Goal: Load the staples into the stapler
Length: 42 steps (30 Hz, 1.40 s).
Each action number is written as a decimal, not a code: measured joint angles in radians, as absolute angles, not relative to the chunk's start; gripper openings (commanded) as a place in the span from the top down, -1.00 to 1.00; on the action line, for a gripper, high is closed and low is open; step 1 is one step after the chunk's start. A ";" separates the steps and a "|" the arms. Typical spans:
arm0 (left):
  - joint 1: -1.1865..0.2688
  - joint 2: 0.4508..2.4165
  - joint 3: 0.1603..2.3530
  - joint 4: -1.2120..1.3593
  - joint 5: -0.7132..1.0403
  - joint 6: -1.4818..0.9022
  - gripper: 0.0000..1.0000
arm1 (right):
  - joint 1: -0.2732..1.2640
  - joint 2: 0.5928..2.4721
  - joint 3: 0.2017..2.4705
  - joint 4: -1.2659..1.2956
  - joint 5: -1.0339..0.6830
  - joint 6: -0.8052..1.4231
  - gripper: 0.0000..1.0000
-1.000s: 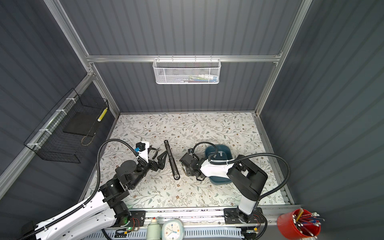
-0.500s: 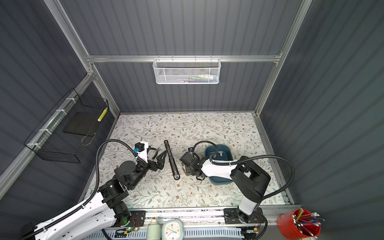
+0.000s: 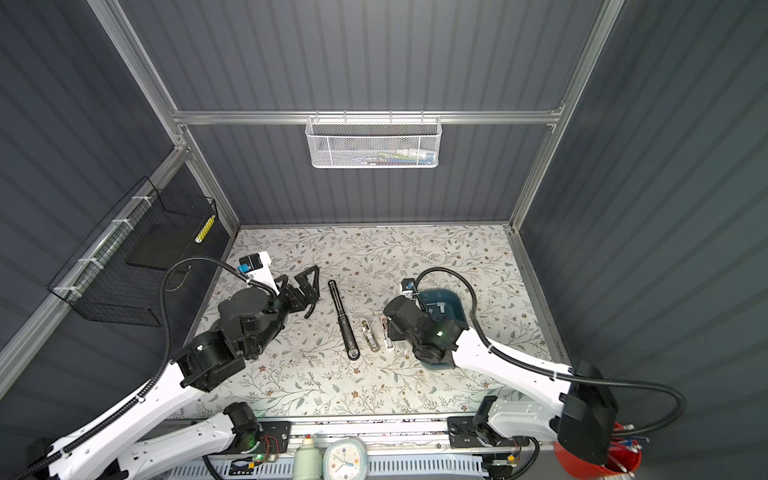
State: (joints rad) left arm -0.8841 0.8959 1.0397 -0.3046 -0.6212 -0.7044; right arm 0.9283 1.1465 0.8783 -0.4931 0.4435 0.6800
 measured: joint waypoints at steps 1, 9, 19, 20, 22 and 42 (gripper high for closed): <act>-0.884 0.917 1.080 -0.335 -0.625 -0.731 -0.99 | 0.928 1.105 0.877 -0.524 0.459 0.689 -0.19; -0.884 1.000 1.140 -0.529 -0.654 -0.875 -0.99 | 0.786 0.904 0.817 -0.684 0.492 0.725 -0.13; -0.884 0.869 1.120 -0.606 -0.670 -0.921 -0.99 | 0.629 1.000 0.730 -0.705 0.403 0.709 -0.14; -0.884 0.854 1.099 -0.603 -0.677 -0.917 -0.99 | 0.613 1.000 0.725 -0.699 0.398 0.704 -0.15; -0.884 0.826 1.046 -0.586 -0.689 -0.883 -0.99 | 0.592 0.999 0.711 -0.679 0.387 0.693 -0.15; -0.599 0.856 0.660 -0.284 -0.471 -0.347 -0.99 | 0.456 1.139 0.686 -0.524 0.207 0.562 -0.09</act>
State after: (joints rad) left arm -0.5987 0.8562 0.6598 -0.2836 -0.4706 -0.3466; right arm 0.4557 1.1385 0.6861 -0.5236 0.2073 0.5617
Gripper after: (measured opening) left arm 0.994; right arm 0.547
